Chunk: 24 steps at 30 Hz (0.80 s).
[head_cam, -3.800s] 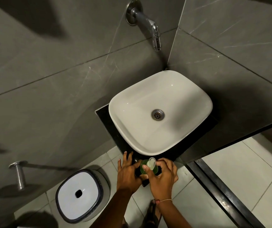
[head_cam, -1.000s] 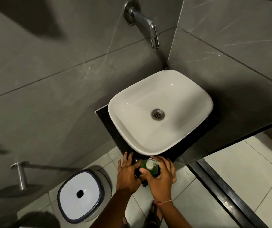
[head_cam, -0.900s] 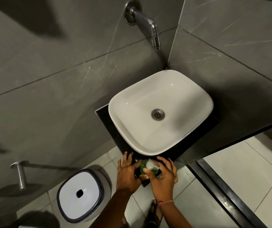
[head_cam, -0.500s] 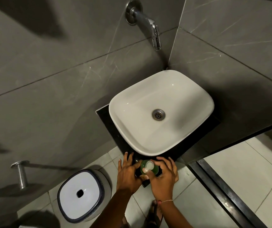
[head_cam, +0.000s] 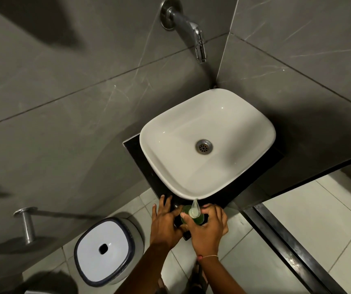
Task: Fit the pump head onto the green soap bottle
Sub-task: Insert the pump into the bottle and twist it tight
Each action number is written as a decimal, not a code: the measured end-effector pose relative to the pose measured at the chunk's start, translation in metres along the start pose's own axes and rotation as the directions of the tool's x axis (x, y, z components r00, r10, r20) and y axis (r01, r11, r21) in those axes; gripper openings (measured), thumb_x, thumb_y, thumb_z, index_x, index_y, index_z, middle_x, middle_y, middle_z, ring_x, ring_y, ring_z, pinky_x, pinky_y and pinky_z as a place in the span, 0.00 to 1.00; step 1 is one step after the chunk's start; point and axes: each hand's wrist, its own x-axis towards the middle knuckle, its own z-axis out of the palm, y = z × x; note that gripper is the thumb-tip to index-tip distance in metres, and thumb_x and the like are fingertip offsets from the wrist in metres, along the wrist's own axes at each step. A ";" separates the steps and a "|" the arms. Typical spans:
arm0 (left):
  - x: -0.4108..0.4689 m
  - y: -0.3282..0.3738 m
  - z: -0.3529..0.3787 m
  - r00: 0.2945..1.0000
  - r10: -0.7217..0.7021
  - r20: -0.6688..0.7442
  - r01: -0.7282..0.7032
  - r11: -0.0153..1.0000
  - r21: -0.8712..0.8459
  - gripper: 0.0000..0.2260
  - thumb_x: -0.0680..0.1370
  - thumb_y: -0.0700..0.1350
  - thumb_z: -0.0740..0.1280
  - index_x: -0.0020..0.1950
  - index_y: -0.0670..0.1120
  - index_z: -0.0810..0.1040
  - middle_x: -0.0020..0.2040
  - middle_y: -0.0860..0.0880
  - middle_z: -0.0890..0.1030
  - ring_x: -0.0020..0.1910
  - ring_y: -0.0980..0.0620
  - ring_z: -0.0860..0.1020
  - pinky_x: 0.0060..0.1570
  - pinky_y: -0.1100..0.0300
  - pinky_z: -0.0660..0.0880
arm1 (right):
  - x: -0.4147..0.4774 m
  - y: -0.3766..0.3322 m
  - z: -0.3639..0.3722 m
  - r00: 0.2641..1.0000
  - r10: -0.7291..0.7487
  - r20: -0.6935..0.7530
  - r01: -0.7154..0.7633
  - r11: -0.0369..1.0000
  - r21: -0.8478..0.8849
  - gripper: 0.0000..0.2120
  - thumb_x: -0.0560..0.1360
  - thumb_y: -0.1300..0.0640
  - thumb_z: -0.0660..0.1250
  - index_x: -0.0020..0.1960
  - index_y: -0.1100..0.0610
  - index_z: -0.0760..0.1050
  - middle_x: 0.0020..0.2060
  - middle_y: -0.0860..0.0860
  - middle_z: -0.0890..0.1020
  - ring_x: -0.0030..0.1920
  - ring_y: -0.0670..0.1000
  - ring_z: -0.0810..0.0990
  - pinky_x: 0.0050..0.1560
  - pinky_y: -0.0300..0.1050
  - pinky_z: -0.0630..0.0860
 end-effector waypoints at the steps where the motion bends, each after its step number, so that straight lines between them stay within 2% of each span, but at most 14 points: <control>1: 0.000 0.000 0.000 1.000 -0.003 -0.001 0.003 1.000 0.007 0.25 0.71 0.58 0.69 0.67 0.58 0.72 0.79 0.50 0.56 0.78 0.49 0.43 0.77 0.46 0.42 | 0.000 0.000 0.001 1.000 0.014 0.001 -0.014 1.000 -0.011 0.21 0.55 0.43 0.79 0.39 0.47 0.71 0.47 0.43 0.76 0.61 0.53 0.70 0.60 0.63 0.64; 4: 0.000 0.000 0.001 1.000 0.000 -0.010 0.000 1.000 -0.003 0.24 0.70 0.57 0.67 0.67 0.58 0.73 0.78 0.50 0.57 0.78 0.49 0.43 0.76 0.46 0.42 | -0.002 0.007 -0.001 0.998 -0.027 0.065 0.030 0.999 -0.045 0.24 0.57 0.37 0.76 0.48 0.44 0.73 0.54 0.44 0.76 0.65 0.52 0.67 0.64 0.63 0.62; 6: 0.000 -0.001 0.000 1.000 0.005 -0.014 -0.005 1.000 -0.007 0.25 0.70 0.58 0.65 0.67 0.58 0.73 0.78 0.50 0.57 0.78 0.49 0.44 0.76 0.45 0.42 | -0.003 0.012 -0.003 0.992 -0.090 0.092 0.092 0.995 -0.023 0.24 0.59 0.39 0.74 0.53 0.41 0.76 0.58 0.41 0.75 0.68 0.52 0.64 0.67 0.61 0.58; 9: 0.001 -0.002 0.002 1.000 0.010 -0.001 -0.010 1.000 0.012 0.27 0.69 0.63 0.67 0.67 0.58 0.73 0.78 0.51 0.57 0.78 0.48 0.44 0.76 0.45 0.43 | -0.001 0.010 -0.004 0.996 -0.075 0.046 0.076 0.997 -0.030 0.19 0.59 0.43 0.74 0.48 0.44 0.78 0.56 0.40 0.76 0.68 0.54 0.66 0.66 0.63 0.60; 11: 0.001 -0.002 0.001 1.000 0.007 -0.004 -0.007 1.000 0.010 0.26 0.69 0.61 0.68 0.66 0.57 0.74 0.78 0.51 0.57 0.78 0.48 0.44 0.77 0.44 0.43 | 0.000 0.004 0.000 0.999 -0.007 0.033 0.009 0.998 -0.069 0.22 0.57 0.41 0.77 0.44 0.48 0.75 0.53 0.45 0.77 0.65 0.55 0.67 0.63 0.61 0.61; 13: 0.002 -0.002 0.002 1.000 0.006 -0.013 -0.006 1.000 0.001 0.24 0.69 0.58 0.68 0.65 0.57 0.75 0.78 0.50 0.58 0.78 0.48 0.45 0.77 0.44 0.44 | 0.001 -0.001 0.003 0.999 0.036 0.026 -0.033 0.996 -0.082 0.23 0.55 0.39 0.77 0.41 0.48 0.71 0.50 0.46 0.76 0.62 0.54 0.68 0.62 0.61 0.62; 15: 0.001 -0.002 0.002 1.000 0.010 -0.020 -0.010 1.000 -0.012 0.24 0.69 0.57 0.67 0.65 0.57 0.75 0.78 0.49 0.58 0.78 0.48 0.45 0.77 0.45 0.44 | 0.000 0.001 0.001 0.999 0.031 0.045 -0.027 0.997 -0.077 0.24 0.55 0.37 0.76 0.43 0.45 0.71 0.51 0.45 0.75 0.63 0.54 0.67 0.63 0.63 0.61; 17: 0.001 -0.002 0.001 0.999 0.014 -0.031 -0.015 1.000 -0.021 0.24 0.69 0.58 0.65 0.65 0.57 0.75 0.78 0.49 0.58 0.78 0.48 0.45 0.76 0.45 0.43 | -0.002 0.006 -0.004 0.996 -0.032 0.085 0.036 0.998 -0.042 0.23 0.58 0.37 0.75 0.49 0.37 0.72 0.56 0.41 0.73 0.67 0.52 0.64 0.67 0.62 0.58; 18: 0.001 -0.002 0.001 0.999 0.014 -0.033 -0.015 1.000 -0.025 0.24 0.69 0.59 0.65 0.65 0.57 0.75 0.78 0.49 0.58 0.78 0.48 0.45 0.76 0.46 0.42 | -0.002 0.008 -0.006 0.993 -0.068 0.098 0.070 0.997 -0.024 0.21 0.60 0.39 0.74 0.51 0.33 0.72 0.58 0.39 0.72 0.69 0.51 0.62 0.68 0.62 0.57; 20: 0.000 -0.002 0.001 1.000 0.014 -0.025 -0.015 1.000 -0.024 0.26 0.69 0.63 0.66 0.65 0.57 0.74 0.78 0.51 0.57 0.78 0.48 0.44 0.75 0.47 0.41 | -0.002 0.009 -0.008 0.990 -0.111 0.087 0.111 0.994 0.004 0.18 0.62 0.44 0.72 0.49 0.30 0.72 0.56 0.36 0.73 0.69 0.52 0.64 0.68 0.65 0.58; 22: 0.000 -0.003 0.002 1.000 0.010 -0.014 -0.011 1.000 -0.017 0.27 0.69 0.62 0.68 0.66 0.57 0.74 0.78 0.51 0.56 0.78 0.49 0.44 0.75 0.47 0.40 | -0.001 0.005 -0.006 0.995 -0.080 0.056 0.079 0.997 0.010 0.15 0.61 0.46 0.74 0.45 0.35 0.74 0.53 0.38 0.76 0.67 0.53 0.67 0.65 0.66 0.61; 24: 0.001 -0.002 0.002 1.000 0.004 -0.009 -0.005 1.000 -0.013 0.26 0.69 0.60 0.68 0.66 0.57 0.74 0.79 0.50 0.57 0.78 0.49 0.44 0.76 0.47 0.41 | -0.001 0.000 -0.002 0.999 -0.012 0.050 0.012 1.000 -0.007 0.17 0.59 0.45 0.78 0.42 0.44 0.74 0.51 0.43 0.76 0.65 0.55 0.69 0.64 0.65 0.62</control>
